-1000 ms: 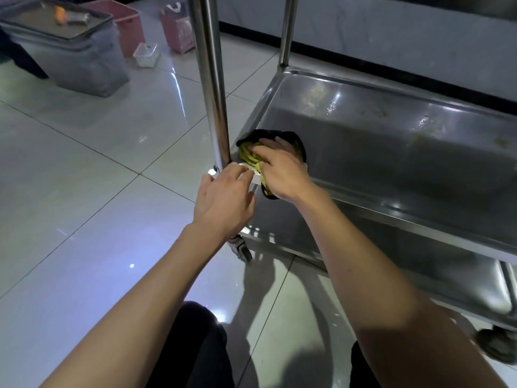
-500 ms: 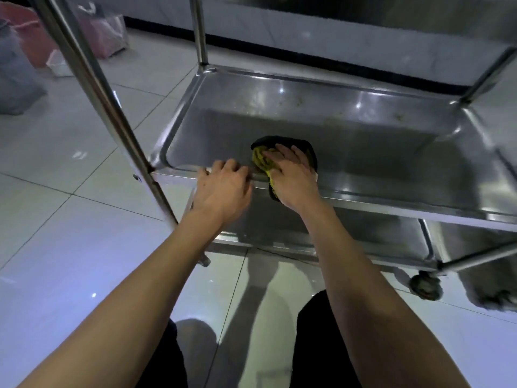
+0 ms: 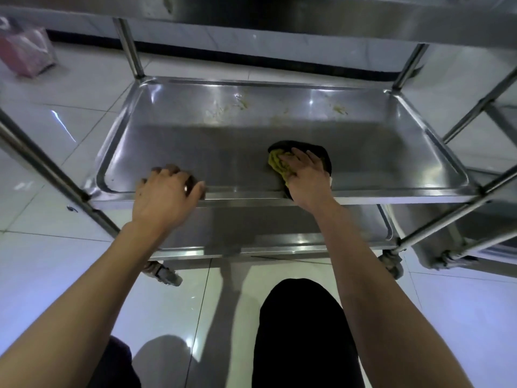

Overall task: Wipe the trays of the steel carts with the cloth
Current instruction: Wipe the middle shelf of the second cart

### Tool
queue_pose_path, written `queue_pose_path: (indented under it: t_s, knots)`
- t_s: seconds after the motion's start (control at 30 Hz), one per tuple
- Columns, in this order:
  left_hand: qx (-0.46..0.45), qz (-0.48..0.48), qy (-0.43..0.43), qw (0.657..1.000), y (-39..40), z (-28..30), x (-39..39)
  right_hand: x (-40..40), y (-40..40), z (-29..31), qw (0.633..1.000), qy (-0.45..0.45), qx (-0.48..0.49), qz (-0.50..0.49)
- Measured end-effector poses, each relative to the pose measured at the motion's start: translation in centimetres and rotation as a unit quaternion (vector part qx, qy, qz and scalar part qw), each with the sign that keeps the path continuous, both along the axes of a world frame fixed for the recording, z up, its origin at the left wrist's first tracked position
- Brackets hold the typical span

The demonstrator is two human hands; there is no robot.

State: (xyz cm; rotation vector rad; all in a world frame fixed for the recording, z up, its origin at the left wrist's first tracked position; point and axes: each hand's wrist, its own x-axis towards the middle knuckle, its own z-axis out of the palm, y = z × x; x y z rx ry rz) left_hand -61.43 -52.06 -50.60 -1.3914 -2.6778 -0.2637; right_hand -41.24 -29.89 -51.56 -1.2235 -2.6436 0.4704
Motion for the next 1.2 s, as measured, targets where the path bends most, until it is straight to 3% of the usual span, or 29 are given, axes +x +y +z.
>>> queue_pose_path:
  t_s: [0.3,0.43,0.63,0.8,0.97,1.2]
  knots:
    - [0.012,0.0,0.027,1.0,-3.8,-0.8,-2.6,-2.9,-2.9,0.6,1.0,0.003,-0.022,0.017]
    - [0.027,0.0,0.012,1.0,-4.4,-1.2,-2.3,-7.8,-7.0,0.5,0.997,-0.015,-0.029,0.067]
    - [0.103,0.073,0.026,0.992,-7.1,-1.9,-3.2,-15.6,-12.9,0.3,0.989,-0.036,-0.044,0.14]
    - [0.154,0.051,0.015,0.987,-10.2,-2.7,-4.1,-20.1,-16.7,0.5,0.975,-0.03,-0.034,0.217]
    - [0.131,0.074,0.005,0.989,-10.3,-2.3,-4.3,-21.8,-17.1,0.5,0.966,-0.009,-0.04,0.257]
    - [0.096,0.1,0.02,0.99,-9.3,-1.4,-3.2,-19.3,-15.5,0.2,0.975,0.017,-0.047,0.214]
